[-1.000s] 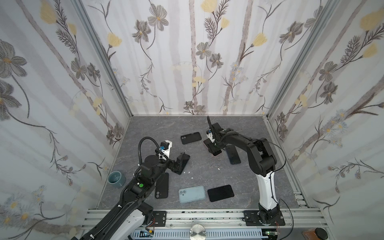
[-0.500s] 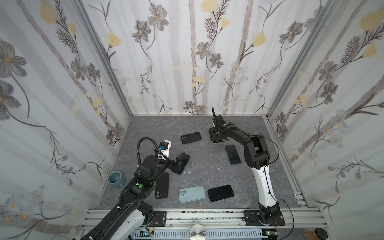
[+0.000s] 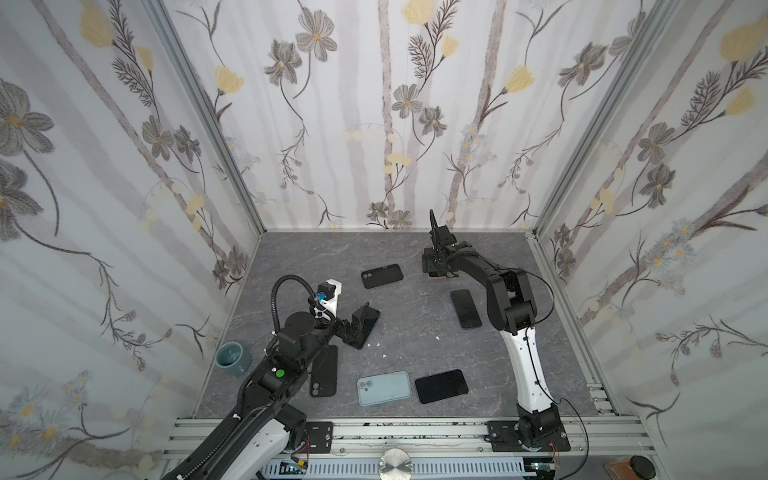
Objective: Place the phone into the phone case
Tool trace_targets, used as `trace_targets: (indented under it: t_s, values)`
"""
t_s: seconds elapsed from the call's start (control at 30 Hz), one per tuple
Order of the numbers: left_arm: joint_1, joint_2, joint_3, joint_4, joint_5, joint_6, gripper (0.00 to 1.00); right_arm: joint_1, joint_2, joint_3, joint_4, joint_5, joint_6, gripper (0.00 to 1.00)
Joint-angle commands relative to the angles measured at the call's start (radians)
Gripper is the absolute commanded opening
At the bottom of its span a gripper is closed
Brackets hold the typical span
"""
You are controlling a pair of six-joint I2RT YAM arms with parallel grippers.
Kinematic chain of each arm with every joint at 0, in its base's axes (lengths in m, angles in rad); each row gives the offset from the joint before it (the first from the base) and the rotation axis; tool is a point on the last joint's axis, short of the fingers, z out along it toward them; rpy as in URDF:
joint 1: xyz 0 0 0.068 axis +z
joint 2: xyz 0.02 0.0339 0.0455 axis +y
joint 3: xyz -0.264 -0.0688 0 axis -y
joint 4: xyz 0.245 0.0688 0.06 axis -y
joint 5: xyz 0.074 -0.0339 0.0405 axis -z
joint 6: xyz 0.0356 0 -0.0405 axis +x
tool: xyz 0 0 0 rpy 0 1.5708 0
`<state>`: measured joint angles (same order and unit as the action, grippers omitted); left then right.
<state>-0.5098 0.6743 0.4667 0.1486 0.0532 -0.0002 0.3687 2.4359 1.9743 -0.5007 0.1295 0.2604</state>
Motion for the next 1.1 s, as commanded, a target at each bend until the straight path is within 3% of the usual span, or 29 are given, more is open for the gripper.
trace_targets:
  t_s: [0.0, 0.23, 0.63, 0.8, 1.07]
  values:
    - [-0.001, 0.001, 0.002, 0.040, -0.007, 0.019, 1.00, -0.002, -0.007, -0.011, -0.170, -0.028, 0.000, 0.92]
    - [-0.001, 0.028, 0.007, 0.052, 0.004, 0.026, 1.00, -0.001, -0.060, 0.022, -0.164, -0.045, -0.006, 1.00]
    - [-0.001, 0.057, 0.032, 0.033, -0.026, 0.021, 1.00, -0.009, -0.175, 0.050, -0.177, -0.058, -0.018, 1.00]
    - [0.000, 0.148, 0.109, 0.015, 0.018, -0.027, 1.00, -0.026, -0.310, -0.053, -0.160, -0.057, -0.042, 1.00]
    - [-0.056, 0.380, 0.263, 0.038, 0.052, -0.085, 1.00, -0.108, -0.602, -0.388, -0.042, -0.118, -0.053, 1.00]
